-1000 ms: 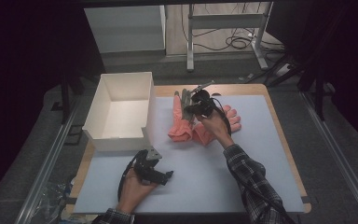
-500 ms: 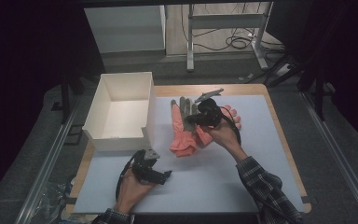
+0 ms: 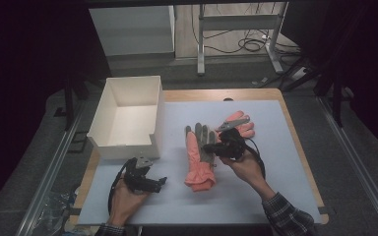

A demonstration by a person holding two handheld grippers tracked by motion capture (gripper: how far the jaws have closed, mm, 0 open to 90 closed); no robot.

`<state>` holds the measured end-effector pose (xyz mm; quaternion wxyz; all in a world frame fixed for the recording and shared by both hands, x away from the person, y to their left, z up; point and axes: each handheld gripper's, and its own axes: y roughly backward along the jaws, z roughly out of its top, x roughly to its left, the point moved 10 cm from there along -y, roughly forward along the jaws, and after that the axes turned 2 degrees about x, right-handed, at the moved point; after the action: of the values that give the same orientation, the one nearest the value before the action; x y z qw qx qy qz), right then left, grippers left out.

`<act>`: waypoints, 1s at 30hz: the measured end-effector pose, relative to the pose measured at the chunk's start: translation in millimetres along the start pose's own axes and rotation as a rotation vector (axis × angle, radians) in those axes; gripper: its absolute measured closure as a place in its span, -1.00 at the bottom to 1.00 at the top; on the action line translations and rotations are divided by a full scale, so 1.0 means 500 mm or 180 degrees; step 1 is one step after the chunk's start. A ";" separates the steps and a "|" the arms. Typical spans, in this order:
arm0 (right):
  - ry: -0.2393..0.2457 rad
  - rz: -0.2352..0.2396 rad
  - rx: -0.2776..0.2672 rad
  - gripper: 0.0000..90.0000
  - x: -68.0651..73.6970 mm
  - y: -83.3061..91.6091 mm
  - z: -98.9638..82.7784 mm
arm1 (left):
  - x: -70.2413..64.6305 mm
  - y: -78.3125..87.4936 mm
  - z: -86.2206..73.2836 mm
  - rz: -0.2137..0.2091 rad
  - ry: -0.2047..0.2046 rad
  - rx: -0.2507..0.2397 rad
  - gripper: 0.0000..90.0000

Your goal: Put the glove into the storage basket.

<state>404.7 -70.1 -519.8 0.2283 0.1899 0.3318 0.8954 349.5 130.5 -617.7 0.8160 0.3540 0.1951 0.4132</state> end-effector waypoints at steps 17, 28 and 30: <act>-0.0053 -0.0152 0.0113 0.79 -0.030 -0.047 -0.086 | 0.000 -0.012 -0.007 -0.0067 0.0060 0.0030 -0.98; 0.0003 -0.0407 0.0013 0.29 -0.073 0.011 -0.053 | 0.000 -0.012 -0.008 -0.0065 0.0057 0.0028 -0.98; -0.0033 -0.0487 -0.0011 0.29 -0.092 0.022 -0.049 | 0.000 -0.012 -0.008 -0.0065 0.0056 0.0027 -0.98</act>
<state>427.5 -114.7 -538.5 0.2981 0.1682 0.3427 0.8749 350.3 129.7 -624.6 0.8170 0.3517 0.2076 0.4071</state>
